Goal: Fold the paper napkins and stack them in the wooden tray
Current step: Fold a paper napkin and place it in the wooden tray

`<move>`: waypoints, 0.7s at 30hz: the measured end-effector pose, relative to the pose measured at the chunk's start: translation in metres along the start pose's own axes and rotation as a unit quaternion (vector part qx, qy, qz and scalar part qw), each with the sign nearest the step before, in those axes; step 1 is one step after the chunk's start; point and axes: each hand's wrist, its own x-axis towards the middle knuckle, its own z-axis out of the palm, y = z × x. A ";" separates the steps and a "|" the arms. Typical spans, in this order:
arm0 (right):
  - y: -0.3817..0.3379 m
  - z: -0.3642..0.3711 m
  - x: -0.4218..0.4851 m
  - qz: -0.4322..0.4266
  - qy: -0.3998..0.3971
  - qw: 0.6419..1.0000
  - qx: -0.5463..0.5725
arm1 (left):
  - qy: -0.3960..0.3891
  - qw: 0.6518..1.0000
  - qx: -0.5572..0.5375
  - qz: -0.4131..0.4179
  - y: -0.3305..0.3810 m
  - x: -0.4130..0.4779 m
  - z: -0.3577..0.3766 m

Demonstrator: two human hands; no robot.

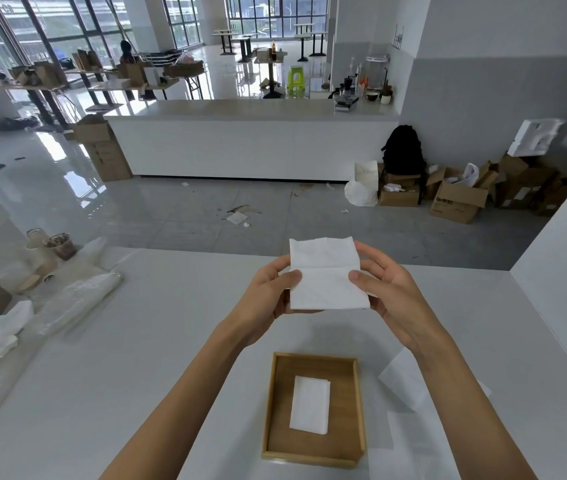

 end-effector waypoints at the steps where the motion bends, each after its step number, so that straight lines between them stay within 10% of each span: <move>1: 0.000 0.000 0.000 -0.009 -0.002 1.000 0.000 | -0.006 1.000 -0.003 0.004 0.000 0.000 0.000; 21: -0.003 -0.001 -0.002 -0.158 0.002 0.987 -0.030 | 0.007 0.996 -0.065 0.056 0.009 -0.008 0.010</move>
